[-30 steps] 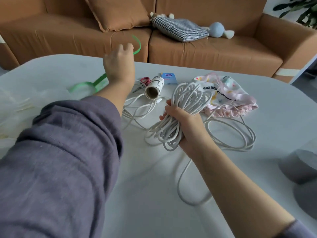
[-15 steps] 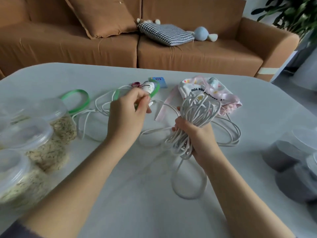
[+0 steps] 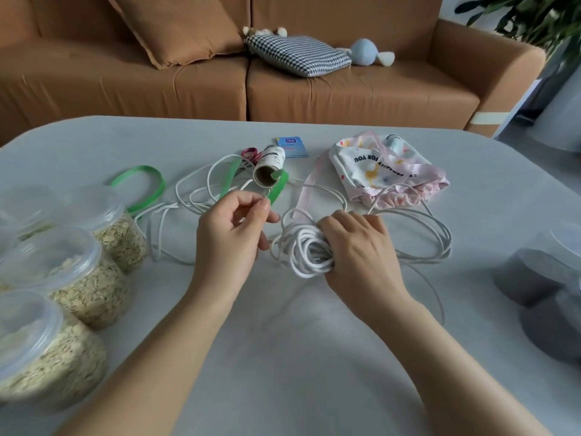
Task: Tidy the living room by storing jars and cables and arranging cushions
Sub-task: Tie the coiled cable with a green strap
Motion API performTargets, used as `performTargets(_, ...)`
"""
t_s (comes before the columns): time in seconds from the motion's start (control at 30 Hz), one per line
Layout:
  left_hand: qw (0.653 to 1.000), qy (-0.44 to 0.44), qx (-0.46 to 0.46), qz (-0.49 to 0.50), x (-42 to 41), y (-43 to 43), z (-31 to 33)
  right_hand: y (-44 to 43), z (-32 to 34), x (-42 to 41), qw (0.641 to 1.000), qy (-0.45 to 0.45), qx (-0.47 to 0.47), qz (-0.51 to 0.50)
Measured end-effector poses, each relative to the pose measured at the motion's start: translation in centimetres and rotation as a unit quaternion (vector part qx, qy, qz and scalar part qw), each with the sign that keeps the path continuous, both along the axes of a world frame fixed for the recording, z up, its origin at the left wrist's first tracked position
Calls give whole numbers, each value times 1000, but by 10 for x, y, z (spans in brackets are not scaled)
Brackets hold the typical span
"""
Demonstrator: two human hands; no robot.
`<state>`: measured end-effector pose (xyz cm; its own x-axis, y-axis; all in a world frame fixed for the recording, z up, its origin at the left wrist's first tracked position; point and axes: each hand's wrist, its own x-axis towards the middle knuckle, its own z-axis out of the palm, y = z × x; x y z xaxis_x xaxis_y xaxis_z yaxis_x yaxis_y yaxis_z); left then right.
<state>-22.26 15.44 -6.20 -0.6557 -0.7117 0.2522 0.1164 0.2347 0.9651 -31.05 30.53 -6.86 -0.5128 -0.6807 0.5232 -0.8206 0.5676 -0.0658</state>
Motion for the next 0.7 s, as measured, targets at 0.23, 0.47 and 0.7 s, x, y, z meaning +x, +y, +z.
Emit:
performTargets(0.23, 999, -36, 25, -21, 3, 2, 9, -7, -5, 4, 998, 4, 61, -11)
performTargets(0.47, 994, -90, 48, -40, 6, 1, 12, -10, -4, 11, 995, -7, 102, -13)
performTargets(0.7, 989, -129, 31, -72, 5, 3, 12, -12, -5, 9, 993, 2, 113, 18)
